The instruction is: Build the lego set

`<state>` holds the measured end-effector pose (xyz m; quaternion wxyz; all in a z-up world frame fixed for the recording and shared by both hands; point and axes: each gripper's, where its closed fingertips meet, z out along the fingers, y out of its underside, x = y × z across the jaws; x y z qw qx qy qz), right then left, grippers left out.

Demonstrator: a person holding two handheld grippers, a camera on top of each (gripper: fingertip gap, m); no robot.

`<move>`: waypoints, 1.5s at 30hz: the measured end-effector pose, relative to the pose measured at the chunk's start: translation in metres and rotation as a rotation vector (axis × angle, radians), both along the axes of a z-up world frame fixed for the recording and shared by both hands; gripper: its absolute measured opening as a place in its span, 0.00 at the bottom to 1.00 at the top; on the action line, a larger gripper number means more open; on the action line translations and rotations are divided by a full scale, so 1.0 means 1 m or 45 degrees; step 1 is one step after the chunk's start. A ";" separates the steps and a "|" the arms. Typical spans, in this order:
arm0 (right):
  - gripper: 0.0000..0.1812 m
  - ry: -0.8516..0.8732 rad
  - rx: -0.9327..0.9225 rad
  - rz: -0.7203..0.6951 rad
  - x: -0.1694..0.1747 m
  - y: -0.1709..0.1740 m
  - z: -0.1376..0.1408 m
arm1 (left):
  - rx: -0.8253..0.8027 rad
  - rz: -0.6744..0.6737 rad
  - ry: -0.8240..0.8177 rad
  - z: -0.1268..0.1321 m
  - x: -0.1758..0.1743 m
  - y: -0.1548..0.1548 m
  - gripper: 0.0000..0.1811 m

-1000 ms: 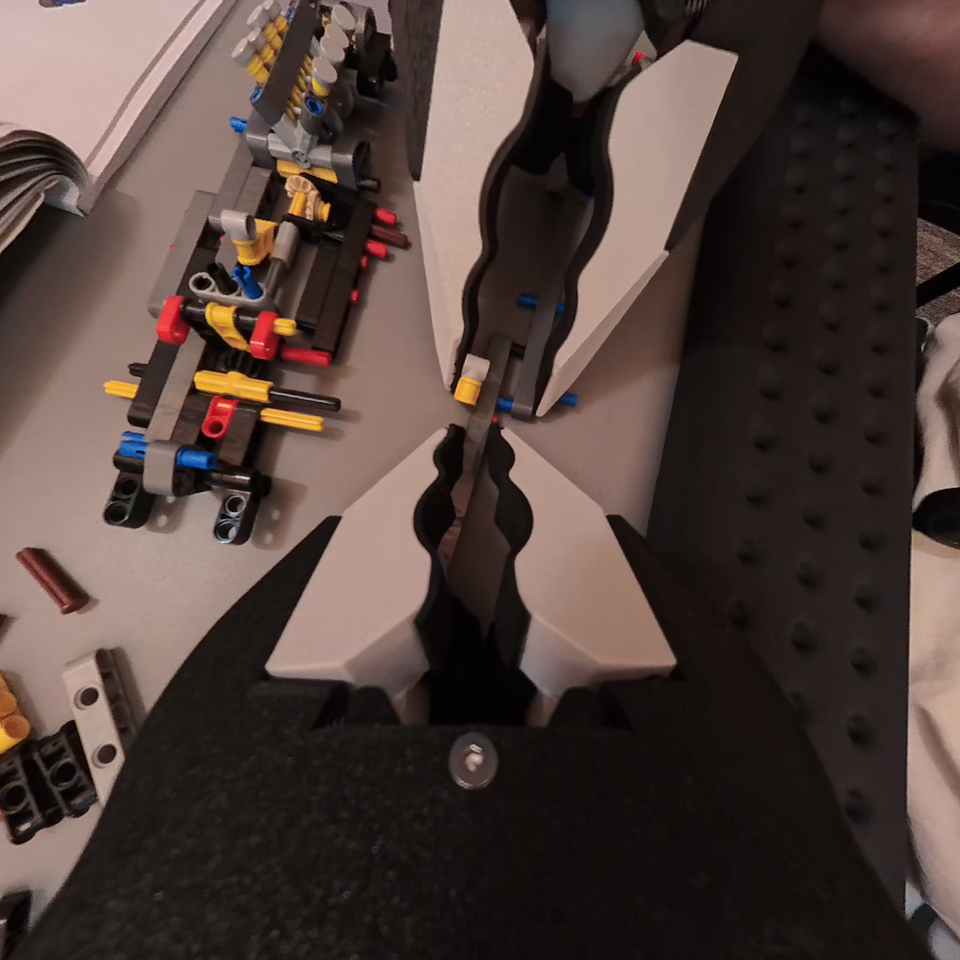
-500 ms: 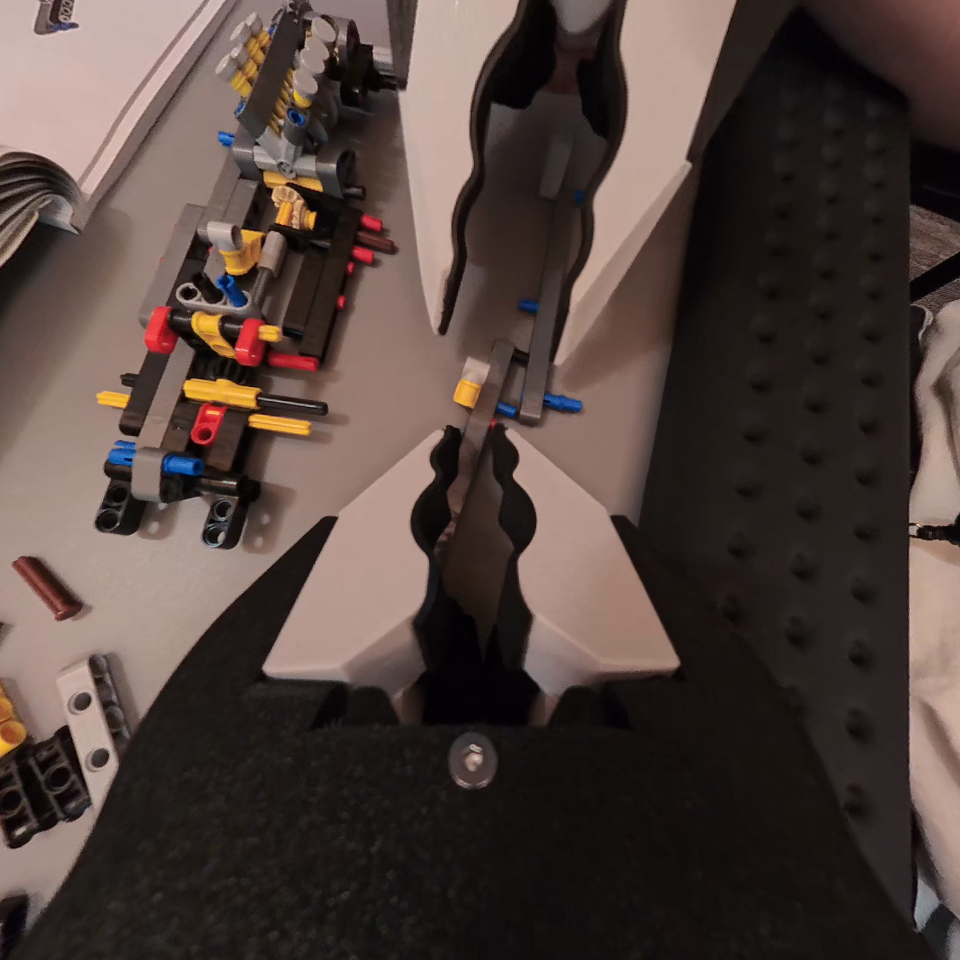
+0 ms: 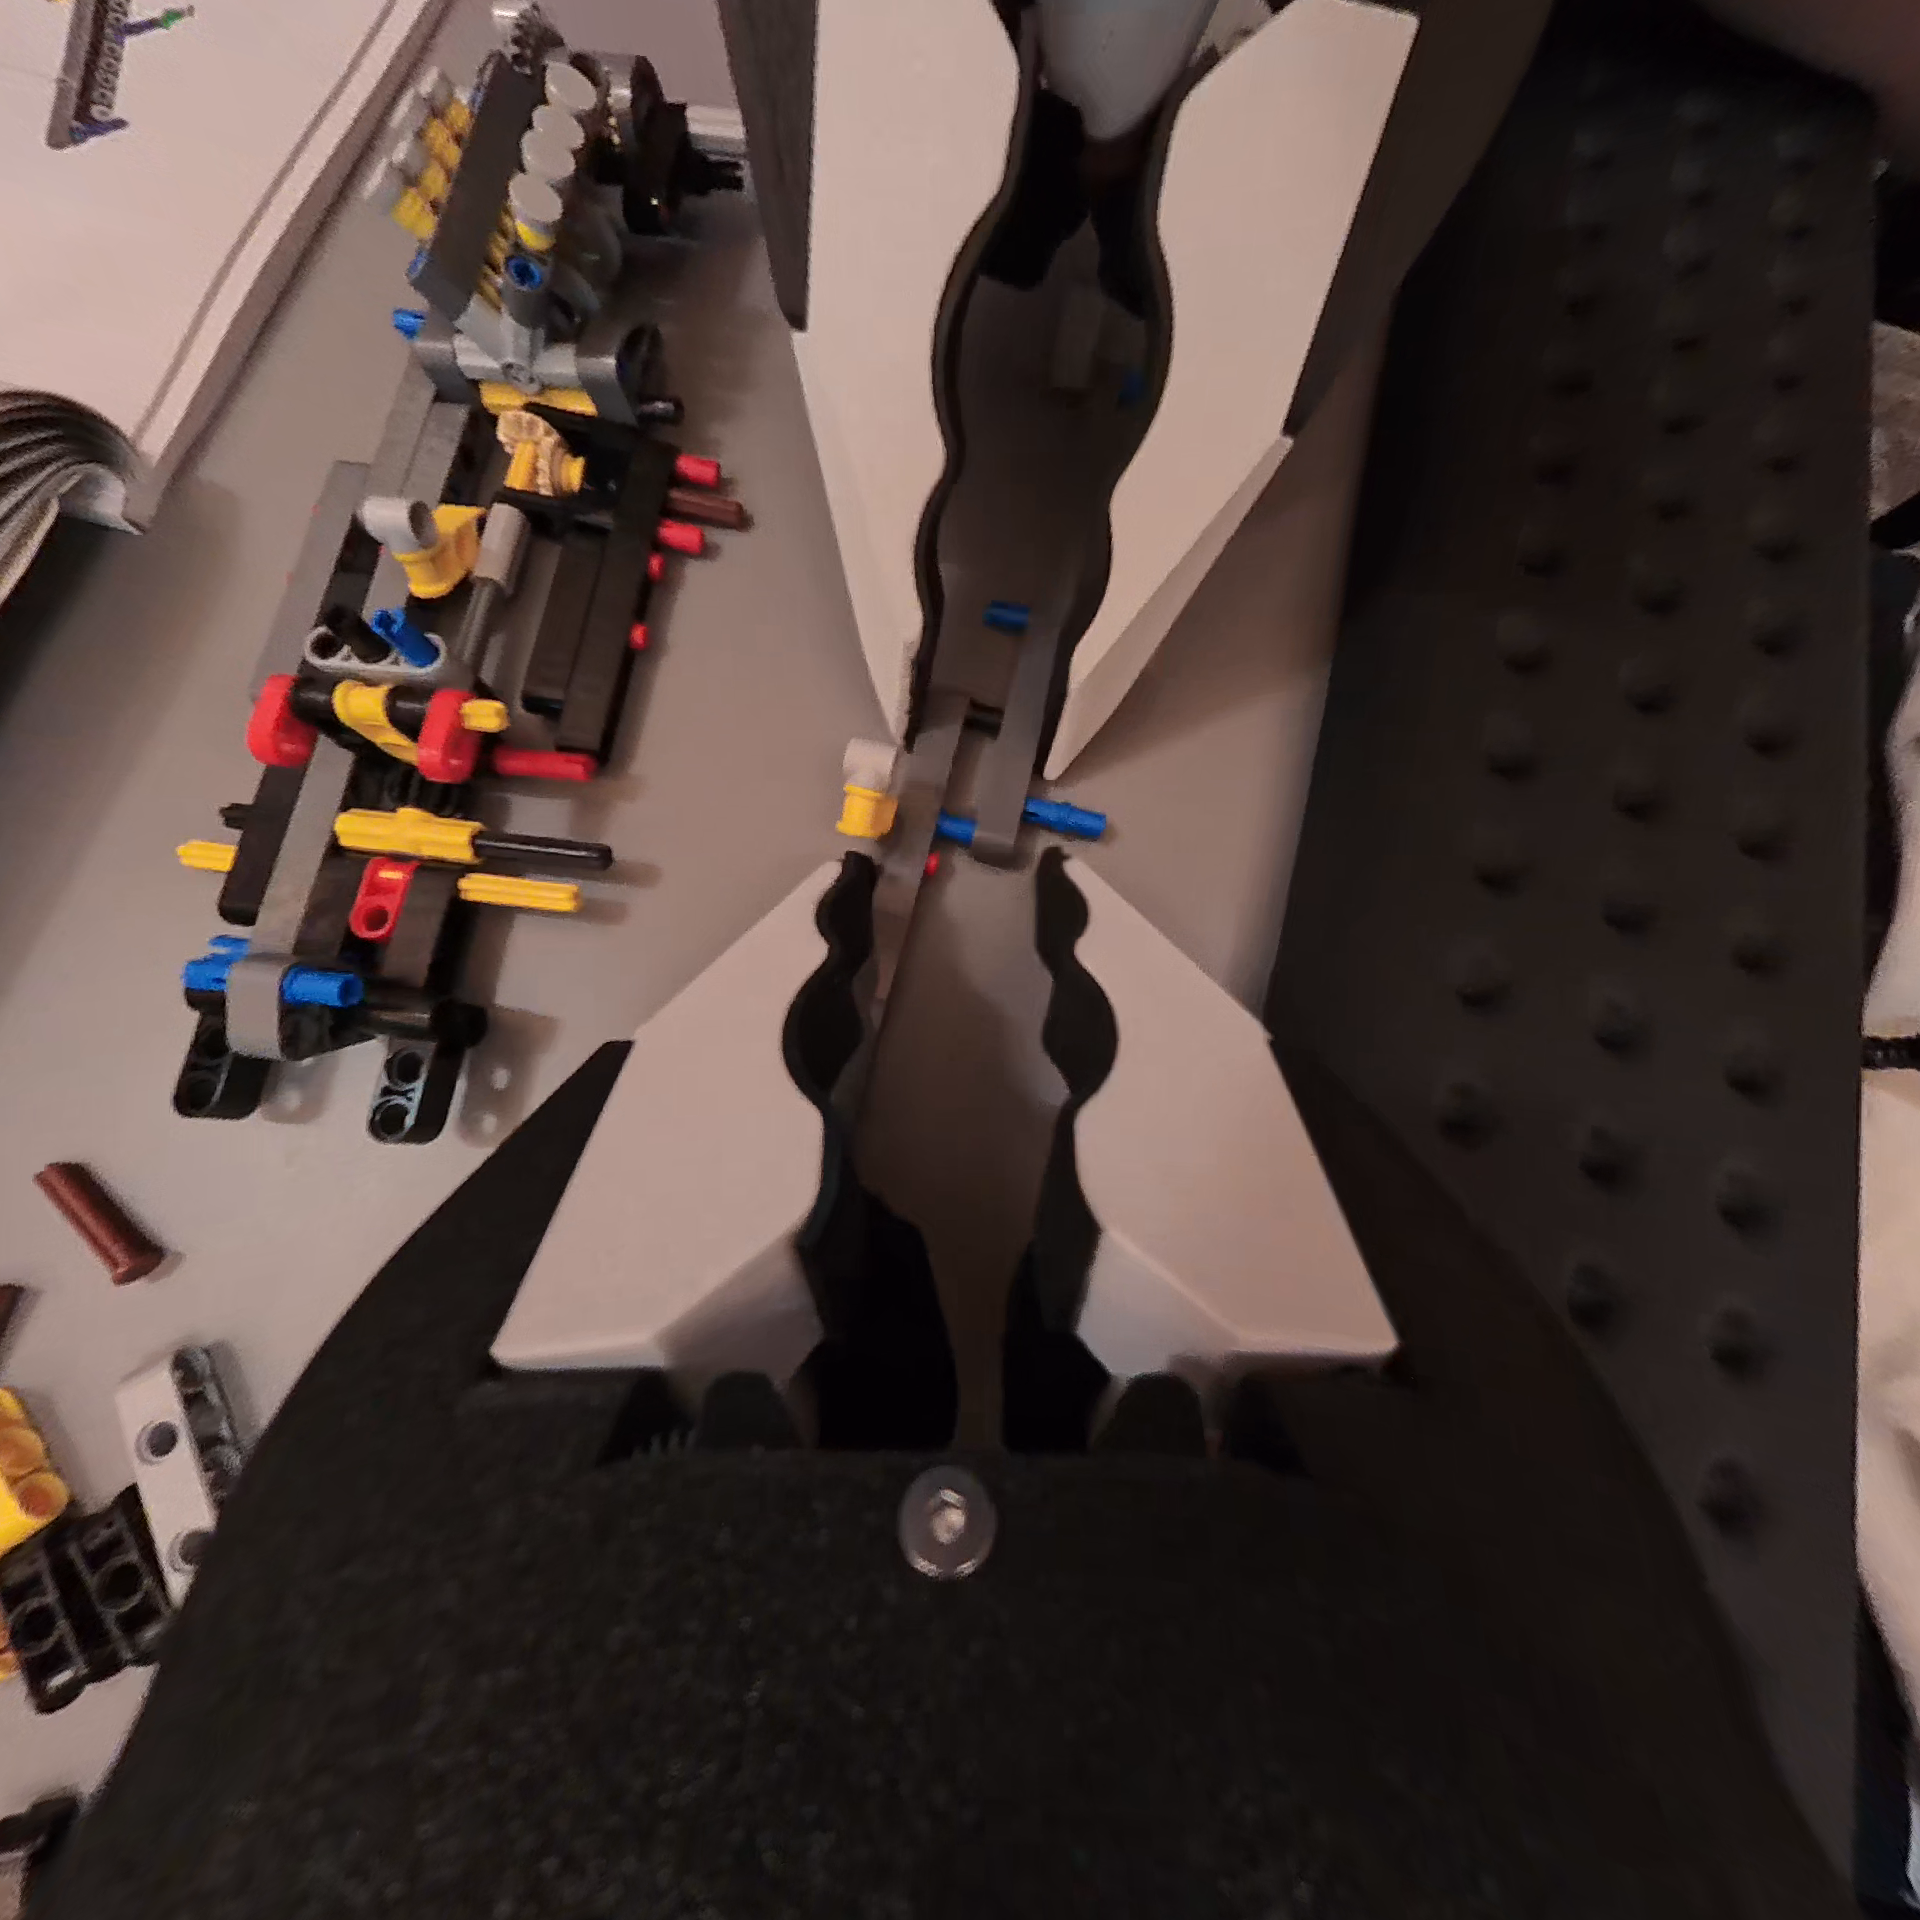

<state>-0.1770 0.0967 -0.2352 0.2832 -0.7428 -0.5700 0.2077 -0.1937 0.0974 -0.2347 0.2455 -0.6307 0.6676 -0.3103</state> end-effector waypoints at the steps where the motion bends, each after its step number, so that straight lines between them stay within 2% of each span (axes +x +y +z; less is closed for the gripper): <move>1: 0.12 0.002 0.004 -0.002 0.000 0.000 0.000 | 0.001 0.010 -0.003 0.000 0.001 0.000 0.16; 6: 0.12 0.033 0.000 0.005 0.000 0.000 0.000 | -0.007 0.059 -0.006 0.000 0.004 0.002 0.14; 22: 0.12 0.084 -0.016 0.043 0.002 -0.003 -0.001 | 0.015 0.003 -0.013 -0.002 0.006 -0.001 0.13; 26: 0.12 0.109 0.065 0.085 0.001 -0.003 -0.001 | 0.014 0.004 -0.014 -0.002 0.006 -0.001 0.13; 29: 0.12 0.109 -0.038 -0.048 0.001 -0.003 0.000 | -0.010 0.004 -0.015 -0.002 0.006 -0.001 0.13; 32: 0.13 0.079 0.029 -0.015 0.002 -0.002 0.000 | 0.000 0.005 -0.015 -0.002 0.006 -0.001 0.13; 45: 0.12 0.044 0.013 -0.016 0.003 -0.004 -0.001 | 0.030 -0.004 -0.013 -0.002 0.006 -0.002 0.13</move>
